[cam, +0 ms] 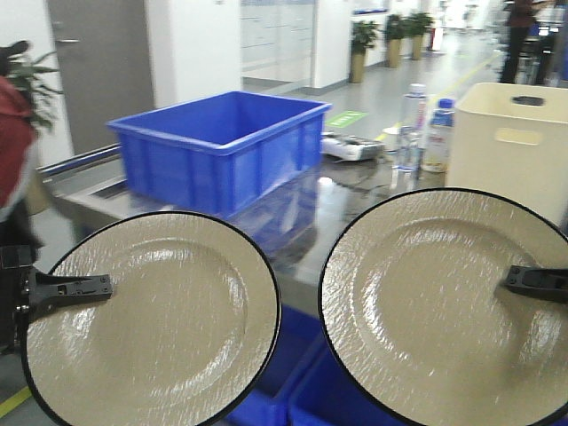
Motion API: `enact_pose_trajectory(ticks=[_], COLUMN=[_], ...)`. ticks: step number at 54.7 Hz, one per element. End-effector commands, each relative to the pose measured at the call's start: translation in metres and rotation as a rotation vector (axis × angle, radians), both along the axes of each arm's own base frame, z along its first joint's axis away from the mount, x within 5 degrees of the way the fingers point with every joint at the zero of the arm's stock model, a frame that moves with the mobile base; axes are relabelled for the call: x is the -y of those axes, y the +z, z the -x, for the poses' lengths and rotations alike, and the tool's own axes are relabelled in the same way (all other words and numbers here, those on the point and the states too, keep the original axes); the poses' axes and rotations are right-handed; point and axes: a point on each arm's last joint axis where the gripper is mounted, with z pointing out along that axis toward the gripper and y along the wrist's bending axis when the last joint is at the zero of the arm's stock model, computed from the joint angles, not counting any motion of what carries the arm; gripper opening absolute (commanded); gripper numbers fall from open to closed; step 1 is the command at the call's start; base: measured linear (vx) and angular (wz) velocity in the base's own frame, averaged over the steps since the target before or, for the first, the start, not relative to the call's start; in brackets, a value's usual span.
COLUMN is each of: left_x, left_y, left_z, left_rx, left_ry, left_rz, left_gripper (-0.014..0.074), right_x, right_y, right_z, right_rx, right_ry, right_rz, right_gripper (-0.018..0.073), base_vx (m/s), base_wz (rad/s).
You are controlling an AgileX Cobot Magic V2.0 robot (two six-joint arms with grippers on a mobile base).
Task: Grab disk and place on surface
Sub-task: 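Hold both plates while the base drives to the steel table, then lower the left gripper's plate onto the table and release it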
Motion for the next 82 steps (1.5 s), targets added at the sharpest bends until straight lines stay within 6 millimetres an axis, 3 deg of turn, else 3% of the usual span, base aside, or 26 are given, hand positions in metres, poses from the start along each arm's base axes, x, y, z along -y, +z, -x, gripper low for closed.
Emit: enact_pose_trajectory(ticks=[1, 50, 82], left_x=[0.005, 0.0044, 0.0031], left_y=[0.0335, 0.0332, 0.0324], left_z=[0.0076, 0.0068, 0.005], left_rx=[0.1, 0.099, 0.096], left_ry=[-0.014, -0.004, 0.021], left_rz=[0.137, 0.134, 0.126], left_gripper=[-0.0001, -0.0001, -0.0001], right_x=[-0.0023, -0.0023, -0.0023], right_y=[0.0253, 0.0254, 0.0254], right_z=[0.0035, 0.0035, 0.0035], right_rx=[0.097, 0.097, 0.097], right_ry=[-0.021, -0.021, -0.021], right_rz=[-0.099, -0.1, -0.1], right_gripper=[-0.0009, -0.0009, -0.0009], base_vx=[0.41, 0.33, 0.05], base_wz=[-0.55, -0.53, -0.1])
